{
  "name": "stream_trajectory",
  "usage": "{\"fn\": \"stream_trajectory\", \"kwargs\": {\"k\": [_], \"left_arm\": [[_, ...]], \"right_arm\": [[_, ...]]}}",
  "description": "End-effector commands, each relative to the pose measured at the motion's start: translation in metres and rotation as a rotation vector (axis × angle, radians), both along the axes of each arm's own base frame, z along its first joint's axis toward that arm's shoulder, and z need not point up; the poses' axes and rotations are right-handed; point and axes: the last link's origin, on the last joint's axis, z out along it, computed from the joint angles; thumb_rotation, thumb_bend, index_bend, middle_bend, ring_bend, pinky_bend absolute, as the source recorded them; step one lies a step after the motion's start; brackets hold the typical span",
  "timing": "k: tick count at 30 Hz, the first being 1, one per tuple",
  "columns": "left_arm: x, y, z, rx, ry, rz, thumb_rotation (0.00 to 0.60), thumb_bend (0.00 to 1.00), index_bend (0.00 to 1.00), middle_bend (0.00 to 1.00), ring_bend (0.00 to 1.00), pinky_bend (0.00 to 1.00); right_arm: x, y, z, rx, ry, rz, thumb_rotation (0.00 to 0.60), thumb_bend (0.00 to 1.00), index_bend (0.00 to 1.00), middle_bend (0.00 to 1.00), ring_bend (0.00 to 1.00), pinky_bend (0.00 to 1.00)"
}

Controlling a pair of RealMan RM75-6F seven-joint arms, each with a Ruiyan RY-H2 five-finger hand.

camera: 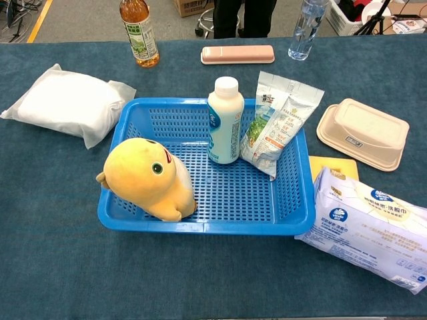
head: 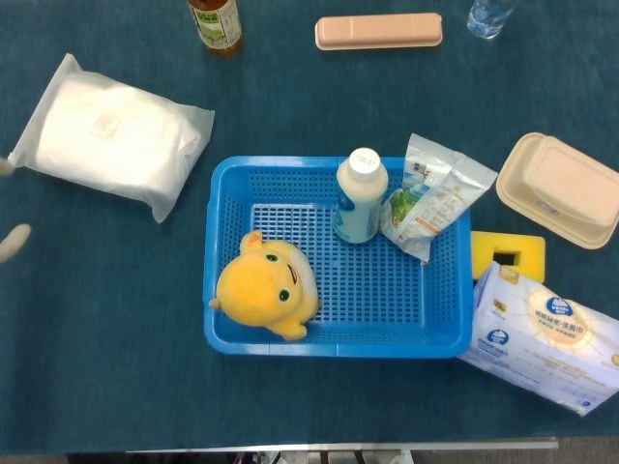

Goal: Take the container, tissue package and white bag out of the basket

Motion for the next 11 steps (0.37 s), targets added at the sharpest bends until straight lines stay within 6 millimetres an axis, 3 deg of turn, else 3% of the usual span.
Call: {"fn": "stream_trajectory", "kwargs": {"k": [1, 11], "left_arm": [[-0.009, -0.004, 0.0, -0.001, -0.009, 0.024, 0.6, 0.09, 0.39, 0.25, 0.19, 0.36], [-0.022, -0.005, -0.005, -0.01, -0.026, 0.053, 0.6, 0.09, 0.39, 0.25, 0.19, 0.37]], "right_arm": [[-0.003, 0.013, 0.002, -0.059, 0.088, -0.089, 0.6, 0.0, 0.19, 0.39, 0.37, 0.6], [-0.004, 0.013, -0.004, -0.05, 0.09, -0.137, 0.6, 0.0, 0.19, 0.39, 0.37, 0.59]]}}
